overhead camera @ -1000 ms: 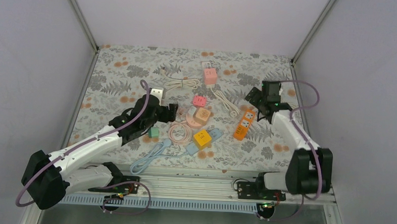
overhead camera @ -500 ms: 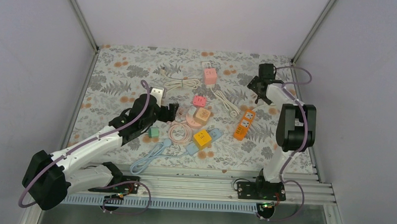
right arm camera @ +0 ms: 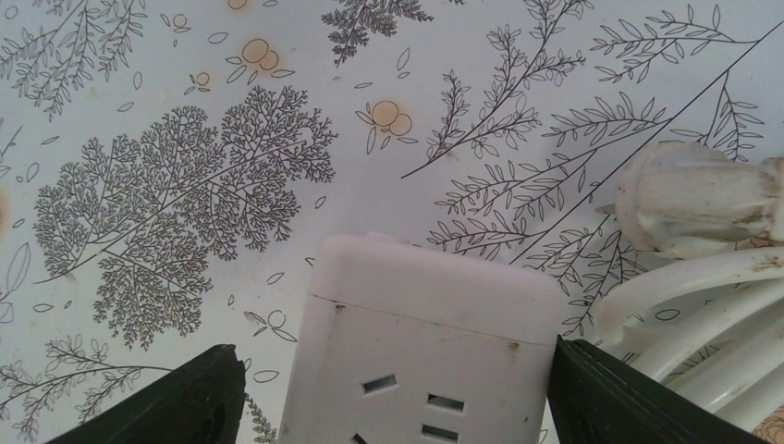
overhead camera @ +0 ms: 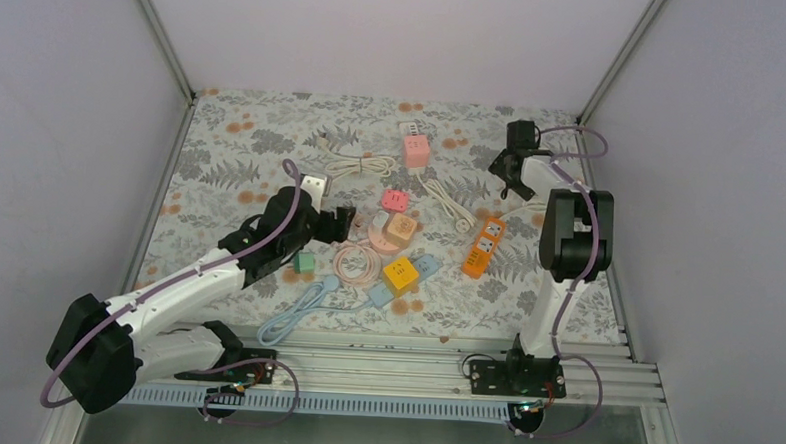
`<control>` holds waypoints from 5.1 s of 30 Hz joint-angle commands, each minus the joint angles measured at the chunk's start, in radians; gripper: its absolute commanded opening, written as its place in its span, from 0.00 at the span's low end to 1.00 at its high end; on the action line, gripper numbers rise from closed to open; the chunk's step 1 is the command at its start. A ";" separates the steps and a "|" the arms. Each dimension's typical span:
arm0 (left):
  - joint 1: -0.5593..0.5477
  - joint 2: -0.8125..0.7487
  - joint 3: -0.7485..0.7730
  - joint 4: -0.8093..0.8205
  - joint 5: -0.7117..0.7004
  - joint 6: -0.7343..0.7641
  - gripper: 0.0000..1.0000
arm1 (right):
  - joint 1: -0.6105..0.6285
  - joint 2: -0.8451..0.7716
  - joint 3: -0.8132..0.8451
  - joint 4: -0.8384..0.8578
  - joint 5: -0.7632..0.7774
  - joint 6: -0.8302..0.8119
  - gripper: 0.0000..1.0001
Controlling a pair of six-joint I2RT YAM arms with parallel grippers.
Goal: Insert the plug
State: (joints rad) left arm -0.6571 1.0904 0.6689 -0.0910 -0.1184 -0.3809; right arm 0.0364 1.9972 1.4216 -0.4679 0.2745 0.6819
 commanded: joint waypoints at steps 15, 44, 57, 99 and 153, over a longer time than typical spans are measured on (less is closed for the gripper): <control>0.005 0.013 0.008 0.040 0.028 -0.021 0.93 | -0.023 0.012 -0.011 0.037 -0.038 -0.030 0.69; 0.077 0.067 0.192 0.487 0.653 -0.200 1.00 | 0.149 -0.681 -0.436 0.837 -1.461 0.048 0.60; 0.076 0.136 0.268 0.590 0.928 -0.405 0.93 | 0.321 -0.679 -0.364 1.030 -1.528 0.160 0.61; -0.002 0.250 0.227 0.466 0.339 0.485 0.32 | 0.418 -0.644 -0.054 -0.077 -0.716 -0.458 0.98; -0.136 0.233 0.091 0.429 0.184 0.363 0.96 | 0.534 -0.692 -0.290 -0.118 -0.330 -0.408 0.50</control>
State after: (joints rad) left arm -0.7986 1.3766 0.7990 0.2996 0.0864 0.1005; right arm 0.5800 1.3659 1.1728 -0.6140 -0.1398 0.2363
